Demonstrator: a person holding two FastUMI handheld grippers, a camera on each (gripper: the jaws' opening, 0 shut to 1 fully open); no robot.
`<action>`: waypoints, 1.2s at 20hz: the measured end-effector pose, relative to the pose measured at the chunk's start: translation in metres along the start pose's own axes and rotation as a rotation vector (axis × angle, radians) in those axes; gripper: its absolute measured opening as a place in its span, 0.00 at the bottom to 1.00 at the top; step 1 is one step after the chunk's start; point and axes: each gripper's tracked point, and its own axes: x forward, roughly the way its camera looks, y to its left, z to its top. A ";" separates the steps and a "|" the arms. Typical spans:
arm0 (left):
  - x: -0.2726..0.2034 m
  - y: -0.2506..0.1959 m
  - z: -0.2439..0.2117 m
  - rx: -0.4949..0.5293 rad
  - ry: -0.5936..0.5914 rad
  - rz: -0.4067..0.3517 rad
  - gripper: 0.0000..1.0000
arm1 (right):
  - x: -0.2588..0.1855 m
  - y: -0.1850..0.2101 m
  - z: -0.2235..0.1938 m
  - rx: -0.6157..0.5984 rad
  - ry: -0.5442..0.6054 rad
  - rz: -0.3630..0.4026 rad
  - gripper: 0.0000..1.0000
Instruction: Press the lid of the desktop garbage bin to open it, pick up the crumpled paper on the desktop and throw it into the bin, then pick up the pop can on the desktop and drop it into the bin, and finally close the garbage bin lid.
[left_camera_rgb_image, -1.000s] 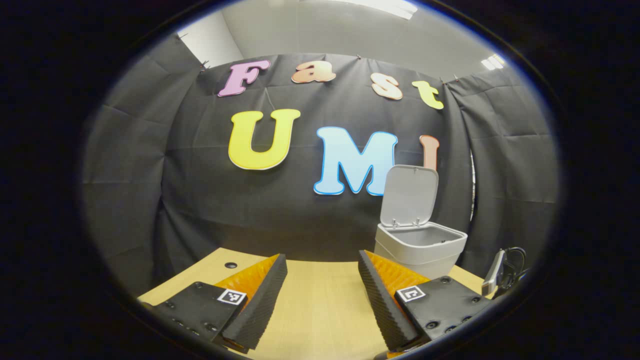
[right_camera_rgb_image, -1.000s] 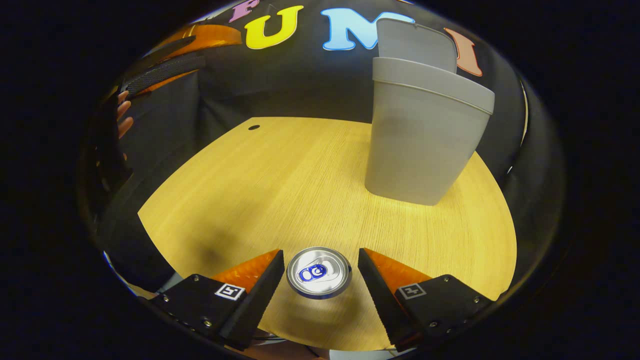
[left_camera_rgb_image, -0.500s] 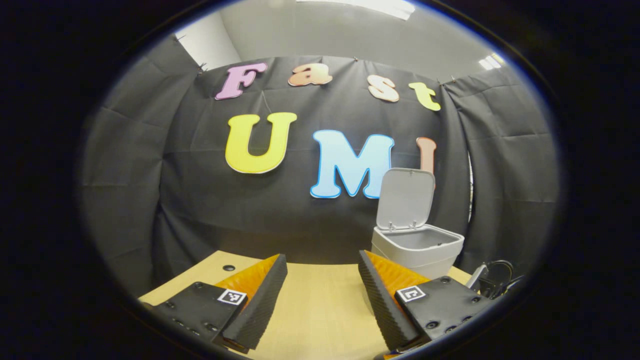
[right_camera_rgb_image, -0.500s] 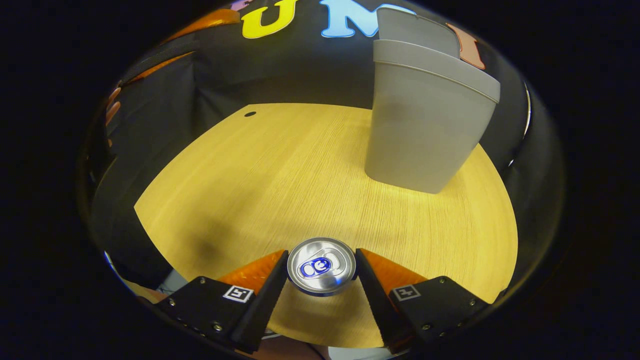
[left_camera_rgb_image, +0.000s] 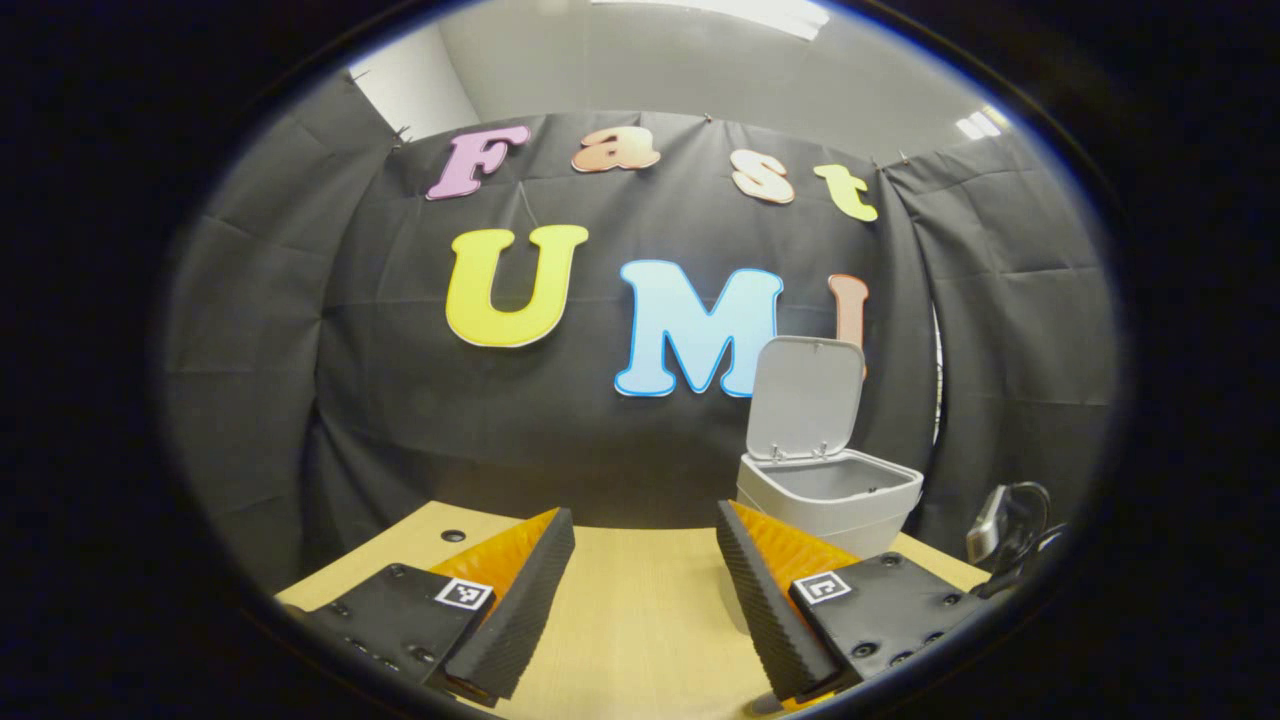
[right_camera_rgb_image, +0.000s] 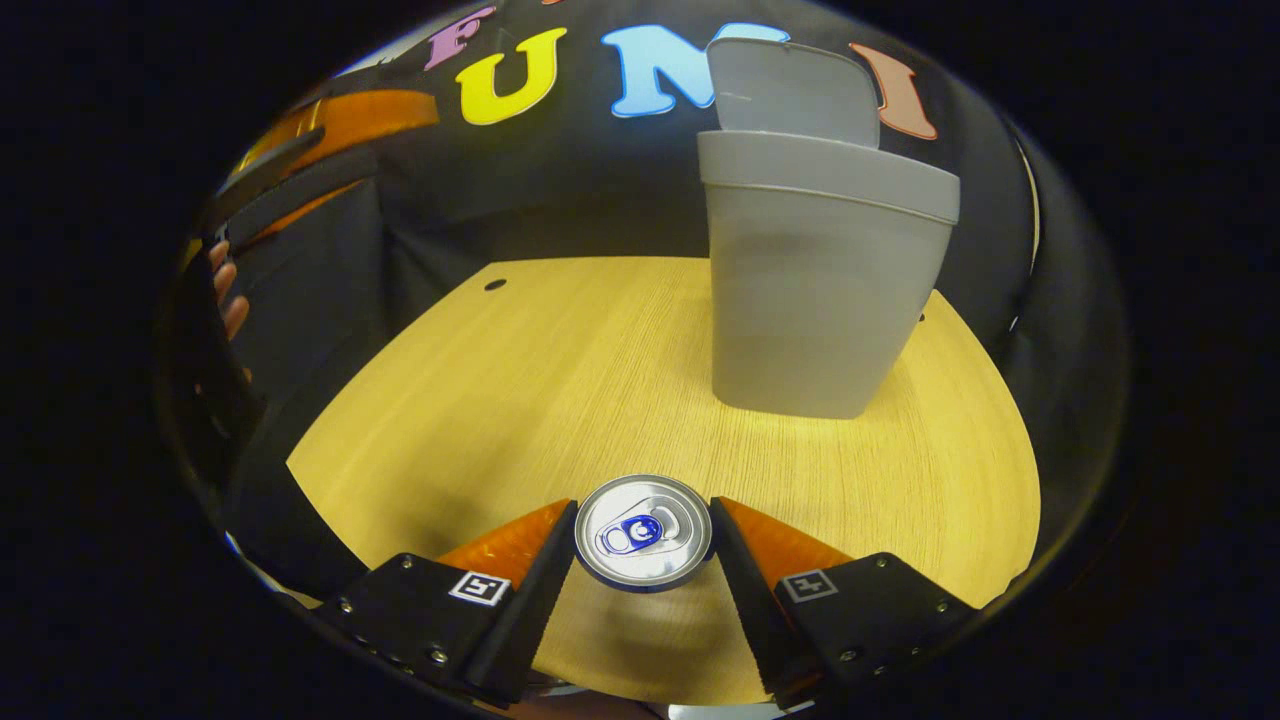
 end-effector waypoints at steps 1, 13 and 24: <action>-0.001 0.000 0.000 0.000 0.002 0.001 0.96 | -0.003 -0.002 0.006 0.009 -0.021 0.006 0.83; -0.005 -0.011 0.002 0.032 -0.004 -0.003 0.95 | -0.053 -0.024 0.116 -0.126 -0.348 -0.056 0.83; -0.006 -0.005 0.007 0.037 -0.021 0.011 0.94 | -0.094 -0.027 0.182 -0.225 -0.592 -0.127 0.83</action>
